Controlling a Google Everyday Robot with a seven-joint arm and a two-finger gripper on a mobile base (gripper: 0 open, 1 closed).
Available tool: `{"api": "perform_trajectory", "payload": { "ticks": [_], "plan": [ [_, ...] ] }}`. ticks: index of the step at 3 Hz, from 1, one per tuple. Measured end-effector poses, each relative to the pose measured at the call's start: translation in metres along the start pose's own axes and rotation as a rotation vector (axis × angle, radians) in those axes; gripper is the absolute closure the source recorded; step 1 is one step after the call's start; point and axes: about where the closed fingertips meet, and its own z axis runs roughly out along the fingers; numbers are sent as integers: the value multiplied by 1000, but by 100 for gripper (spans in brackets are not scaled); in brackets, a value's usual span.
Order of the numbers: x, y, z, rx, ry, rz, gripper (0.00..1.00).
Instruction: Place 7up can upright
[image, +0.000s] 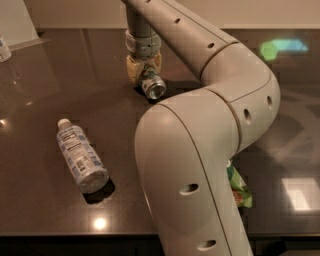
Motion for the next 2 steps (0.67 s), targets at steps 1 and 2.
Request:
{"api": "perform_trajectory", "payload": {
  "ticks": [1, 2],
  "plan": [
    [-1, 2, -25, -27, -70, -43, 88],
    [-1, 6, -58, -56, -178, -131, 100]
  ]
}}
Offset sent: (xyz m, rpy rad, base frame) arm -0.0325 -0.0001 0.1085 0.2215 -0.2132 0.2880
